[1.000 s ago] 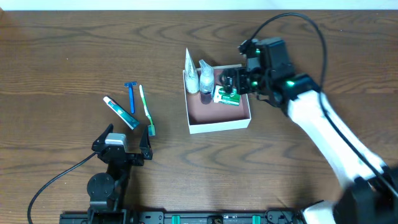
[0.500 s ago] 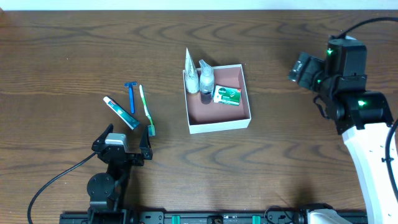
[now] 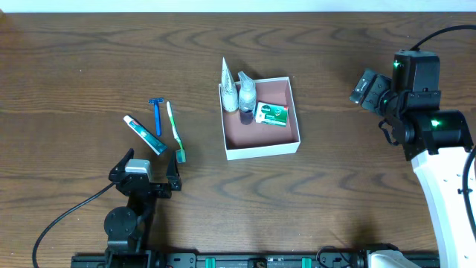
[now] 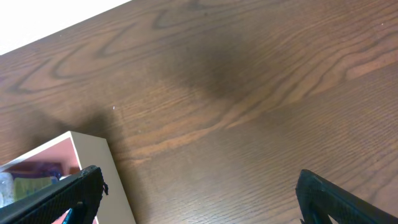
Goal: Pack container
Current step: 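Lift the right gripper away from the box to the right, then move the left gripper over the Colgate toothpaste tube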
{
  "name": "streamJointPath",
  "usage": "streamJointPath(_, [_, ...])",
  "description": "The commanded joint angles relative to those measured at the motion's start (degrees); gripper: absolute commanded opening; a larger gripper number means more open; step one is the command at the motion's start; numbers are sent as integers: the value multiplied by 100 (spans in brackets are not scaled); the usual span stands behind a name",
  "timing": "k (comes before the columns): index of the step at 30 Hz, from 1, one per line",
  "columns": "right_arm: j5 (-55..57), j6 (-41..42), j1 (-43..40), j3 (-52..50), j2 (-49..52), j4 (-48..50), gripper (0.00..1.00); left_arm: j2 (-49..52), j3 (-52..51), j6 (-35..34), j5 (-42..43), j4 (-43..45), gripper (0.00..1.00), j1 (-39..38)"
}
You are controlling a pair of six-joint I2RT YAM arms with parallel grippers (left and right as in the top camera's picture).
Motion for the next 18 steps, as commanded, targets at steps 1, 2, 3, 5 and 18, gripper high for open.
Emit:
streamJointPath(1, [101,83,-37,70,-4,-11,99,-33,-111,136,-39,35,98,-22])
streamJointPath(2, [101,83,-37,70,-2,-11,99,-33,-111,136,7,138,98,-22])
streamJointPath(3, [101,83,-37,70,-4,-11,99,-33,-111,138,59,219,98,-22])
streamJointPath(5, [101,83,-37,70,-4,-11,99,-24,-85,138,205,278,98,-22])
streamJointPath(18, [101,83,-37,70,-4,-11,99,3274,2968,138,586,-1493,98,-22])
